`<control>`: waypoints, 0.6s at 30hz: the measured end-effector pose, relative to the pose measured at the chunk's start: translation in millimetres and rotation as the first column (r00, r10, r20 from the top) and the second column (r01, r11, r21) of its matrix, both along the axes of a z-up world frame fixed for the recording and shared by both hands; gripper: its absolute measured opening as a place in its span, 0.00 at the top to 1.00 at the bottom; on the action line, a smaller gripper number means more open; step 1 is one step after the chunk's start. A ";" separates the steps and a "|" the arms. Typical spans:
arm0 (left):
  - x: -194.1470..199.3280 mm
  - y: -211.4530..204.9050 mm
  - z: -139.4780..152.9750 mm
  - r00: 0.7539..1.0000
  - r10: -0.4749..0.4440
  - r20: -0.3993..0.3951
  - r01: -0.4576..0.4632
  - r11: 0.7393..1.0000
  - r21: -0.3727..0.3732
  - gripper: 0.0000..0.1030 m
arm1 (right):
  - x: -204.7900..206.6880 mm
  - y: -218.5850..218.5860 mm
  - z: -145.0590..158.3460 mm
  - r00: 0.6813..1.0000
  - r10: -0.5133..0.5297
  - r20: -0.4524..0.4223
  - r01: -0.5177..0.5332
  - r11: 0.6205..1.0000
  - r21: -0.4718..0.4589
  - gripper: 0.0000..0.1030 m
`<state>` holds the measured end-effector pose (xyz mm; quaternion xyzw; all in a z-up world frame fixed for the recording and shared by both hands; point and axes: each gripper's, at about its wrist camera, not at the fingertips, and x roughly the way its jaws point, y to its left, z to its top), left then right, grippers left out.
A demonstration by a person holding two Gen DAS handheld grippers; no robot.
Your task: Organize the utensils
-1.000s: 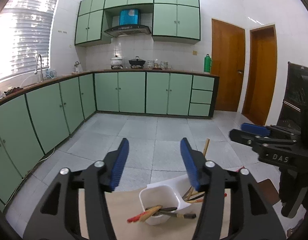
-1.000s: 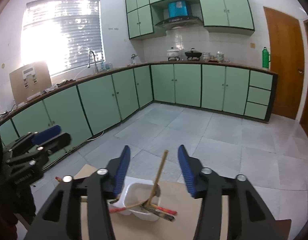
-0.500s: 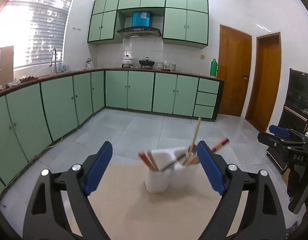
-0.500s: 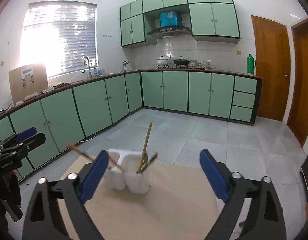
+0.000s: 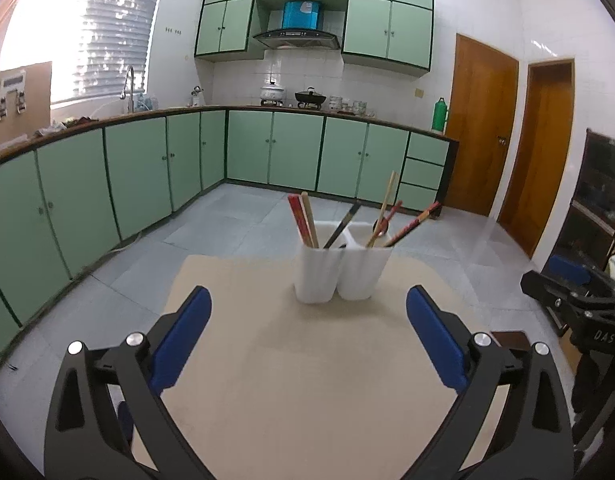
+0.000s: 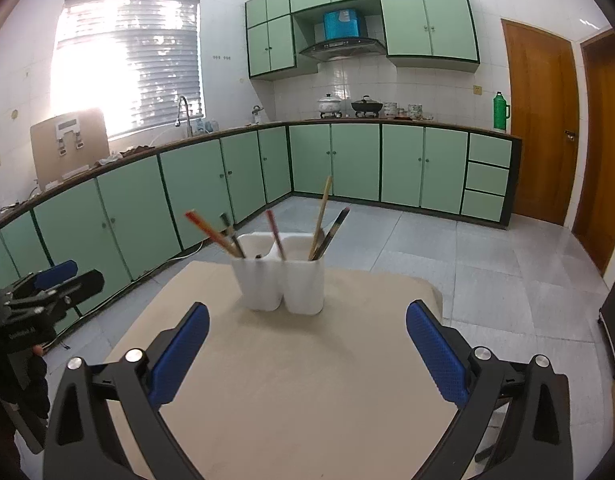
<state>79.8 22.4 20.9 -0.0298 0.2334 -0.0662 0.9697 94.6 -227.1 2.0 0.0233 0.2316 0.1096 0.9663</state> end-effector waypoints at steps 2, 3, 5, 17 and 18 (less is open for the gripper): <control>-9.5 -2.6 0.4 1.000 -0.004 -0.002 0.004 1.000 0.011 0.07 | -8.3 5.0 0.1 1.000 0.010 -0.004 -0.010 1.000 0.000 0.06; -13.4 -3.7 0.4 1.000 -0.008 -0.003 0.008 1.000 0.006 0.07 | -11.1 5.7 0.1 1.000 0.014 -0.004 -0.014 1.000 -0.002 0.06; -23.0 -5.4 2.4 1.000 -0.018 -0.001 0.018 1.000 -0.009 0.07 | -19.4 9.3 2.2 1.000 0.018 0.002 -0.018 1.000 -0.007 0.06; -56.0 -15.6 14.6 0.998 -0.028 0.049 0.027 1.000 0.013 0.07 | -48.7 21.2 17.3 0.999 0.039 0.037 -0.039 0.999 -0.010 0.06; -57.9 -15.3 15.6 0.998 -0.026 0.052 0.025 1.000 0.011 0.07 | -50.2 21.0 18.3 0.998 0.041 0.039 -0.040 0.999 -0.009 0.06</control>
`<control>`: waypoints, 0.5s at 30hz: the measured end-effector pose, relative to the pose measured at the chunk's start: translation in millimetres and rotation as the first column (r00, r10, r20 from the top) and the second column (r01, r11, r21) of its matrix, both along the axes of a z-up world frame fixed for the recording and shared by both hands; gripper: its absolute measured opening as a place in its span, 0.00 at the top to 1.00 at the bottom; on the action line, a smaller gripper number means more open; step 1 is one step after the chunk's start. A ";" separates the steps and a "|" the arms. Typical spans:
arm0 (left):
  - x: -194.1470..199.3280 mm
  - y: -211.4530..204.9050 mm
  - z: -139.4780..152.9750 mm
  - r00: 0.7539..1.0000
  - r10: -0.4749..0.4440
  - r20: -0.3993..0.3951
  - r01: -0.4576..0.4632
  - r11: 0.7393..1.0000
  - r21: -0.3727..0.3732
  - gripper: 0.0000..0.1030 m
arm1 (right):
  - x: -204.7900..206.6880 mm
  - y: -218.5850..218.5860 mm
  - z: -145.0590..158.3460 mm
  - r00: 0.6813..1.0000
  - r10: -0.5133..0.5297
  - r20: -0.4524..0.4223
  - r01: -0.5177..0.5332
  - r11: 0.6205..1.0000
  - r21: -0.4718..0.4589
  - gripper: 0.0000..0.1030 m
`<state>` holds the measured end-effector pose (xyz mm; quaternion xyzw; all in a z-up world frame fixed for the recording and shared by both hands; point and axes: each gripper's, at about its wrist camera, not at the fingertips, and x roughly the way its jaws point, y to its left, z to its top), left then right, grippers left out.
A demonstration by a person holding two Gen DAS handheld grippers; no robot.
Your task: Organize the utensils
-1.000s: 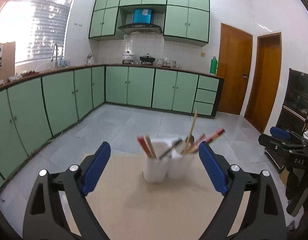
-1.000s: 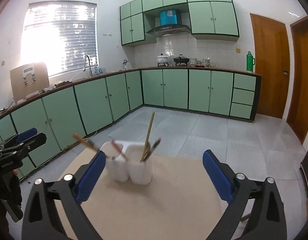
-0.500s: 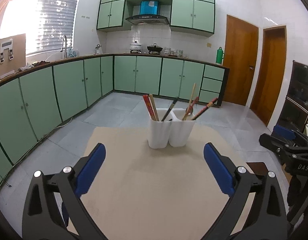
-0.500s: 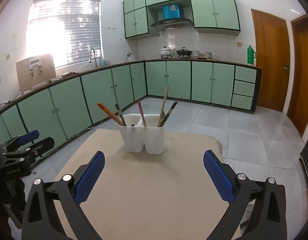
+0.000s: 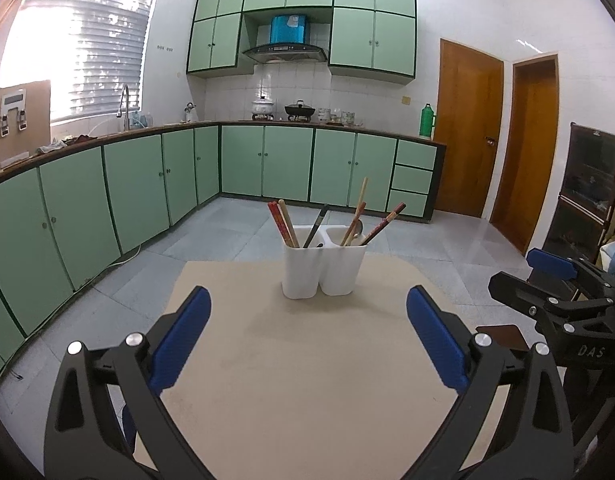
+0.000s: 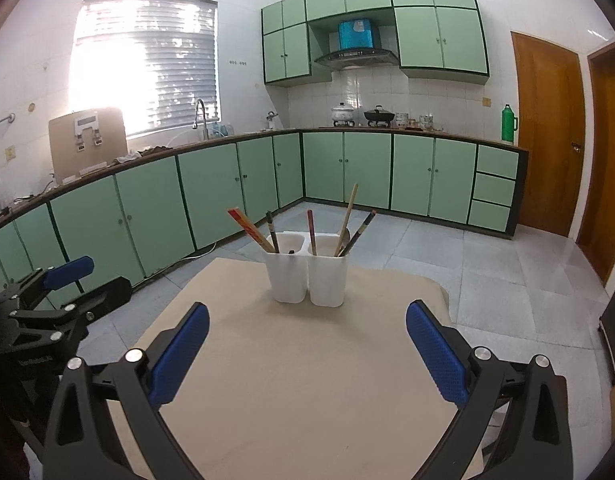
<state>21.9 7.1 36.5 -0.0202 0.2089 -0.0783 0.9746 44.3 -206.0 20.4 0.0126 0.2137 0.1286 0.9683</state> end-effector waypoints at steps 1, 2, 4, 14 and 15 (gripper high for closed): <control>0.7 -1.0 1.2 1.000 0.002 0.002 -0.002 1.000 -0.001 0.07 | -1.2 0.0 0.4 1.000 0.000 0.001 0.000 1.000 0.000 0.06; -0.1 -1.2 1.6 1.000 0.005 0.004 -0.005 1.000 -0.002 0.07 | -2.3 0.4 0.9 1.000 0.001 0.004 -0.001 1.000 -0.001 0.06; -1.5 -1.1 3.0 1.000 0.011 0.006 -0.011 1.000 0.000 0.07 | -4.4 0.2 1.1 1.000 -0.001 0.007 0.001 1.000 -0.003 0.06; -6.6 -3.2 3.7 1.000 0.011 0.014 -0.011 1.000 0.003 0.07 | -6.2 -0.3 -0.2 1.000 -0.006 0.010 0.006 1.000 0.002 0.06; -6.8 -3.0 3.8 1.000 0.010 0.016 -0.010 1.000 0.002 0.07 | -5.2 0.0 -0.7 1.000 -0.005 0.012 0.005 1.000 0.002 0.06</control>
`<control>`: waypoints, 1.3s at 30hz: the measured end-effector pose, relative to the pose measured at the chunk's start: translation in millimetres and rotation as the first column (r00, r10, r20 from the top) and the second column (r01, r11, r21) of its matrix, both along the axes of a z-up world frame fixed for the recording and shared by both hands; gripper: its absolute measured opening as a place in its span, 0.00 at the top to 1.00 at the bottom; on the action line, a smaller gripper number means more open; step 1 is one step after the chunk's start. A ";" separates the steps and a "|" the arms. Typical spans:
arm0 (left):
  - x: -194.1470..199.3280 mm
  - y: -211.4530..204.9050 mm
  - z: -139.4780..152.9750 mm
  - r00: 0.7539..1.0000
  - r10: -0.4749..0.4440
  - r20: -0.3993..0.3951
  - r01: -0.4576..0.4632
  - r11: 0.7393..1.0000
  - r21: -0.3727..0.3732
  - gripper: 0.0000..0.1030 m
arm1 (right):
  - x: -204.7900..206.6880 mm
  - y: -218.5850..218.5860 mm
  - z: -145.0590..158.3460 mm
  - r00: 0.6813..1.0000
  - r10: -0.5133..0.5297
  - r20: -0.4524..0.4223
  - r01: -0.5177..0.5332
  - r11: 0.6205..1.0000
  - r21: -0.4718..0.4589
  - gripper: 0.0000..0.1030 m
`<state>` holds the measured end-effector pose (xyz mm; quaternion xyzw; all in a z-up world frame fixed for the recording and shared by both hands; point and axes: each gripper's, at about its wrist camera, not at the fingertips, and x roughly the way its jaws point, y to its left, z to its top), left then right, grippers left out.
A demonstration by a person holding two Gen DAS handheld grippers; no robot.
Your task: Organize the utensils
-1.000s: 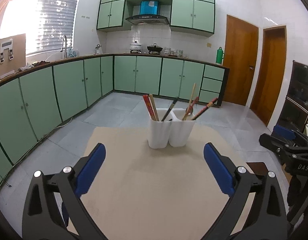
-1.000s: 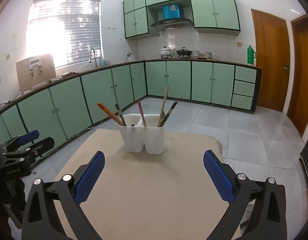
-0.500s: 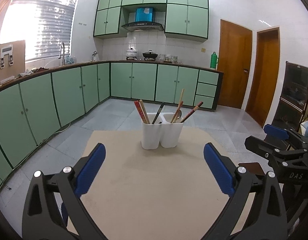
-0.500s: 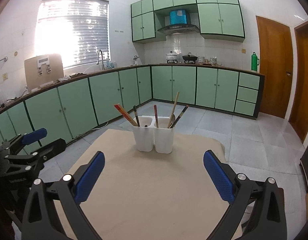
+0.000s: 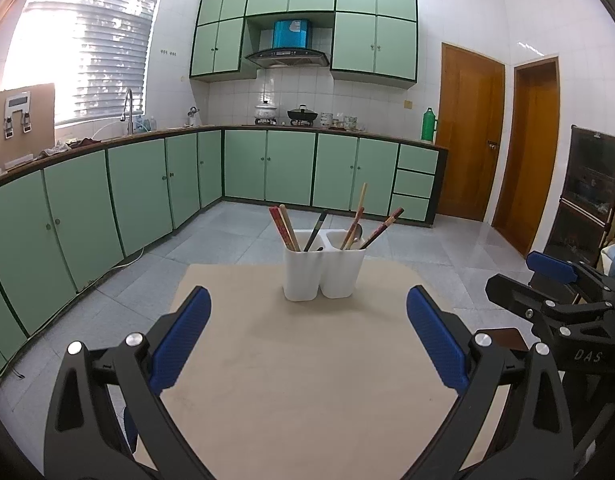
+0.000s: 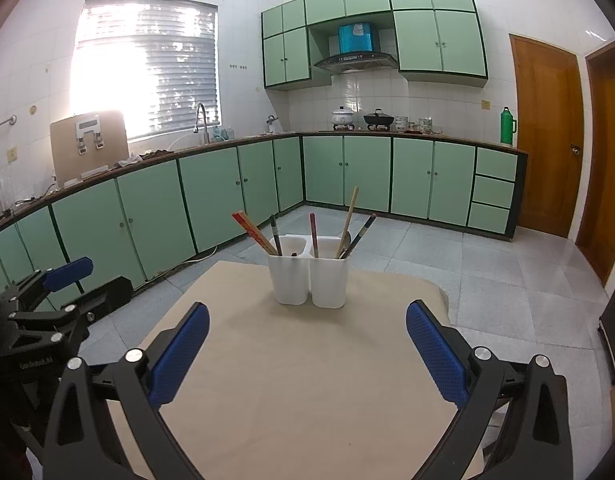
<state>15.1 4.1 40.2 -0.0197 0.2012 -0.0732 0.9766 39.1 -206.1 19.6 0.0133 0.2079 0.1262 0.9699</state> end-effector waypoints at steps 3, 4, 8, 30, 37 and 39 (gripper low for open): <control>-0.3 0.7 -0.2 1.000 0.003 0.003 -0.003 1.000 -0.004 0.07 | 1.0 0.6 -0.8 1.000 0.000 0.000 0.000 1.000 0.002 0.06; -0.2 0.9 -0.4 1.000 0.003 0.003 -0.003 1.000 -0.004 0.07 | 1.1 0.5 -0.6 1.000 0.000 0.000 0.000 1.000 0.003 0.06; -2.3 1.7 -1.2 1.000 0.005 0.009 -0.005 1.000 -0.004 0.07 | 1.2 0.2 0.1 1.000 -0.002 0.003 0.002 1.000 0.005 0.06; -2.4 3.5 1.6 1.000 0.005 0.023 -0.005 1.000 -0.001 0.07 | 0.3 0.2 3.9 1.000 -0.006 0.018 0.006 1.000 -0.003 0.06; -3.1 4.2 2.7 1.000 0.006 0.025 -0.006 1.000 0.000 0.07 | 0.7 -0.1 5.3 1.000 -0.004 0.017 0.004 1.000 -0.003 0.06; -2.8 4.9 3.7 1.000 0.007 0.026 -0.007 1.000 0.000 0.07 | 1.0 -0.5 6.2 1.000 -0.003 0.018 0.003 1.000 -0.003 0.06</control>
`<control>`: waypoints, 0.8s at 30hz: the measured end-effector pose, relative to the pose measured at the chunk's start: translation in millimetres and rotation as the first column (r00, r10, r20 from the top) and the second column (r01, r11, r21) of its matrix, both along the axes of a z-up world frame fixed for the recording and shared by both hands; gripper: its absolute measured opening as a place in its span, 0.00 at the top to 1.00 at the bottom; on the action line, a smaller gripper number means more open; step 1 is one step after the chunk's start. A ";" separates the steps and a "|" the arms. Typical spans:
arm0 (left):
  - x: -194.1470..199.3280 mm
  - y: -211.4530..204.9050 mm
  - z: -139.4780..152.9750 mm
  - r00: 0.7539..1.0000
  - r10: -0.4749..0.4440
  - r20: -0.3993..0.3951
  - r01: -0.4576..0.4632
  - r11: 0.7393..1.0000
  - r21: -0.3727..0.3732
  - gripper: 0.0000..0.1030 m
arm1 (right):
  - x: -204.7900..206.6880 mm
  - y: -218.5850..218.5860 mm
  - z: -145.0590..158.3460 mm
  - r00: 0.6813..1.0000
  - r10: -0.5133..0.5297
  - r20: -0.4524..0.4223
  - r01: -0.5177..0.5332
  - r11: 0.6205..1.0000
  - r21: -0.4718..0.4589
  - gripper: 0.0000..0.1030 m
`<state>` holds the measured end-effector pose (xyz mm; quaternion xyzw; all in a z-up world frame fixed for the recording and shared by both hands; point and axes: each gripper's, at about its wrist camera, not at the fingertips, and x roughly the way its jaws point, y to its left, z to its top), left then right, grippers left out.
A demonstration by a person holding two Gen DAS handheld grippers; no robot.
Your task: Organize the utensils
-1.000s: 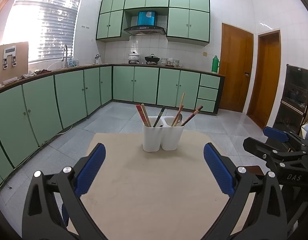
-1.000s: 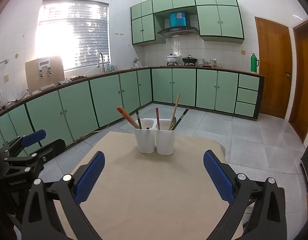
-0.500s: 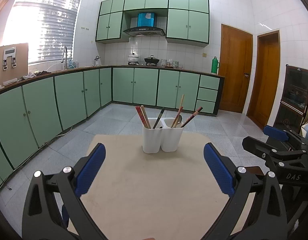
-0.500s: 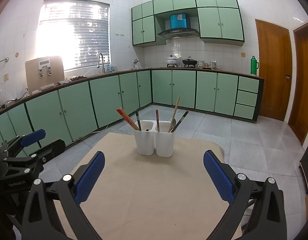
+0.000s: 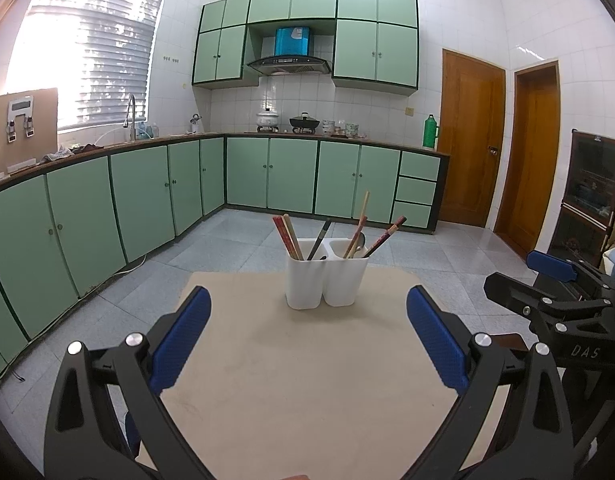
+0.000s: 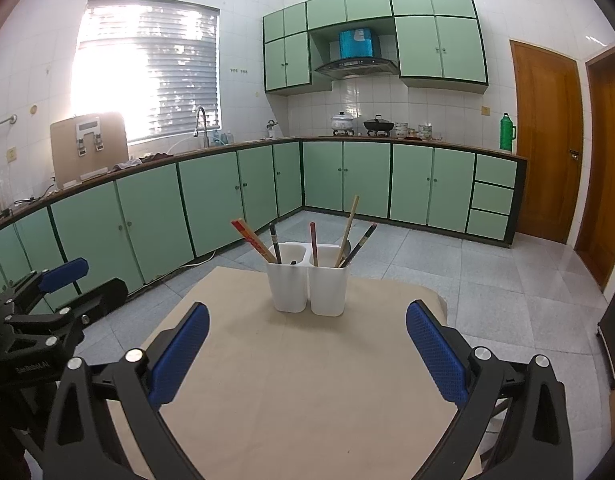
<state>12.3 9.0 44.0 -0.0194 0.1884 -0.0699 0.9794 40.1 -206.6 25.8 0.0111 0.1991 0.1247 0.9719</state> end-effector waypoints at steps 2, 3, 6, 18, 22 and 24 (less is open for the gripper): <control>-0.4 -0.2 -0.2 1.000 0.000 0.000 0.000 1.000 0.000 0.07 | -0.2 0.4 0.8 1.000 -0.001 0.001 0.001 1.000 0.000 0.06; -0.3 -0.1 -0.1 1.000 0.000 0.000 0.000 1.000 0.000 0.07 | -0.1 0.3 0.9 1.000 -0.001 0.001 0.001 1.000 0.000 0.06; -0.3 -0.1 -0.2 1.000 -0.001 -0.001 0.001 1.000 0.000 0.07 | 0.3 -1.0 0.9 1.000 -0.002 0.001 0.002 1.000 0.002 0.06; -0.2 1.7 1.3 1.000 0.001 -0.001 -0.001 1.000 0.001 0.07 | 1.5 -2.2 0.9 1.000 -0.002 -0.002 0.002 1.000 0.002 0.06; -0.7 1.3 1.1 1.000 0.001 0.000 -0.001 1.000 0.000 0.07 | 1.0 -2.3 0.5 1.000 -0.002 -0.001 0.002 1.000 0.003 0.06; -0.7 1.4 1.3 1.000 0.002 0.001 -0.002 1.000 0.001 0.07 | 0.7 -2.2 0.4 1.000 -0.002 -0.001 0.002 1.000 0.002 0.06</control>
